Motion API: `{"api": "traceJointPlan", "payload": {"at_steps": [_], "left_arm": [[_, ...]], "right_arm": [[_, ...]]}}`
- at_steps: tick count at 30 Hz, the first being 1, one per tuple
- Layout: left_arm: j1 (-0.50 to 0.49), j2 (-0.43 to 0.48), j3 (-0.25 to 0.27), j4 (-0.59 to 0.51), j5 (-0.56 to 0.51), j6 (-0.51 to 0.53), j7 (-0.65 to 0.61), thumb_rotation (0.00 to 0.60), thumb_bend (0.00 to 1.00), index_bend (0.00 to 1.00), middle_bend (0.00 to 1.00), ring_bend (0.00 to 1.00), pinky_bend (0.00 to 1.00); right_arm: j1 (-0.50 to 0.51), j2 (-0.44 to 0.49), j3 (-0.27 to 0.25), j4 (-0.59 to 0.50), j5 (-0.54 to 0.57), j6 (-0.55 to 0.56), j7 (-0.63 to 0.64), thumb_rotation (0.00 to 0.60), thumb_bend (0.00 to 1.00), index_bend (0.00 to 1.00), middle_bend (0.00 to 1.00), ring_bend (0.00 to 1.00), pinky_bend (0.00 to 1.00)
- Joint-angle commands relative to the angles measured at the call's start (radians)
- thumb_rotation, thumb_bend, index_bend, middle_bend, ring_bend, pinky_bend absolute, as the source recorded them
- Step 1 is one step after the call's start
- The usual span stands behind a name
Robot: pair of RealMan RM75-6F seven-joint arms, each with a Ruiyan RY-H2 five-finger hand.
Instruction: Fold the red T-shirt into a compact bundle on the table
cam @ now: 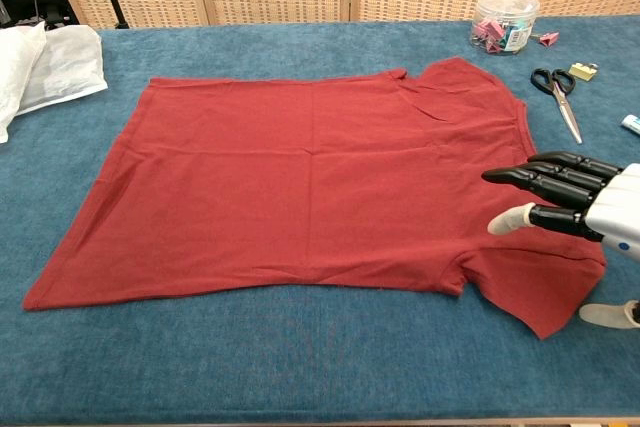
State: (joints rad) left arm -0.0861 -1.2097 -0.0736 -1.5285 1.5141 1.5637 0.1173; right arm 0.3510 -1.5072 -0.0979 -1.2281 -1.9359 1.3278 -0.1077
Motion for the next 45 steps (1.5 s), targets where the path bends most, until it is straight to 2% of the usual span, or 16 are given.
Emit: {"api": "traceJointPlan", "payload": {"at_steps": [1, 8, 18, 23, 27, 30, 33, 36, 40, 42, 45], "left_arm": [[0.0, -0.001, -0.001, 0.0, -0.002, -0.001, 0.002, 0.6, 0.0, 0.0, 0.0, 0.0, 0.0], [-0.002, -0.005, -0.003, 0.002, -0.009, -0.005, 0.007, 0.6, 0.0, 0.0, 0.0, 0.0, 0.0], [-0.002, -0.007, -0.004, 0.003, -0.013, -0.006, 0.012, 0.6, 0.0, 0.0, 0.0, 0.0, 0.0], [-0.003, -0.006, -0.005, 0.003, -0.016, -0.009, 0.01, 0.6, 0.0, 0.0, 0.0, 0.0, 0.0], [-0.005, -0.007, -0.002, 0.006, -0.01, -0.012, 0.008, 0.6, 0.0, 0.0, 0.0, 0.0, 0.0], [-0.009, -0.015, 0.004, 0.026, 0.014, -0.006, -0.007, 0.6, 0.0, 0.0, 0.0, 0.0, 0.0], [-0.02, -0.033, 0.034, 0.08, 0.078, -0.005, -0.071, 0.6, 0.0, 0.0, 0.0, 0.0, 0.0], [-0.036, -0.06, 0.075, 0.16, 0.154, -0.007, -0.182, 0.6, 0.0, 0.07, 0.0, 0.0, 0.0], [-0.066, -0.111, 0.139, 0.299, 0.252, -0.015, -0.377, 0.6, 0.01, 0.29, 0.0, 0.0, 0.0], [-0.074, -0.141, 0.153, 0.371, 0.28, -0.004, -0.426, 0.6, 0.02, 0.37, 0.0, 0.0, 0.0], [-0.091, -0.231, 0.174, 0.543, 0.34, 0.048, -0.523, 0.6, 0.03, 0.43, 0.0, 0.0, 0.0]], "right_arm": [[0.006, -0.009, 0.003, 0.006, 0.006, -0.002, -0.006, 0.6, 0.04, 0.24, 0.0, 0.0, 0.0], [0.027, -0.039, 0.013, 0.02, 0.026, -0.019, -0.023, 0.6, 0.14, 0.27, 0.0, 0.0, 0.0], [0.049, -0.077, 0.017, 0.044, 0.047, -0.022, -0.019, 0.6, 0.43, 0.32, 0.0, 0.0, 0.0], [0.056, -0.089, 0.011, 0.059, 0.045, -0.007, -0.008, 0.6, 0.44, 0.39, 0.01, 0.0, 0.0], [0.06, -0.1, 0.007, 0.081, 0.035, 0.022, 0.015, 0.6, 0.47, 0.5, 0.04, 0.0, 0.0], [0.062, -0.108, 0.003, 0.098, 0.029, 0.04, 0.038, 0.6, 0.51, 0.57, 0.06, 0.0, 0.0], [0.067, -0.114, -0.004, 0.112, 0.025, 0.051, 0.066, 0.6, 0.52, 0.59, 0.06, 0.0, 0.0], [0.07, -0.116, -0.01, 0.119, 0.028, 0.052, 0.086, 0.6, 0.52, 0.6, 0.06, 0.0, 0.0], [0.073, -0.107, -0.017, 0.102, 0.042, 0.043, 0.114, 0.6, 0.54, 0.6, 0.06, 0.0, 0.0], [0.075, -0.104, -0.018, 0.097, 0.044, 0.043, 0.117, 0.6, 0.55, 0.6, 0.06, 0.0, 0.0], [0.077, -0.1, -0.017, 0.088, 0.049, 0.044, 0.117, 0.6, 0.57, 0.6, 0.06, 0.0, 0.0]]}}
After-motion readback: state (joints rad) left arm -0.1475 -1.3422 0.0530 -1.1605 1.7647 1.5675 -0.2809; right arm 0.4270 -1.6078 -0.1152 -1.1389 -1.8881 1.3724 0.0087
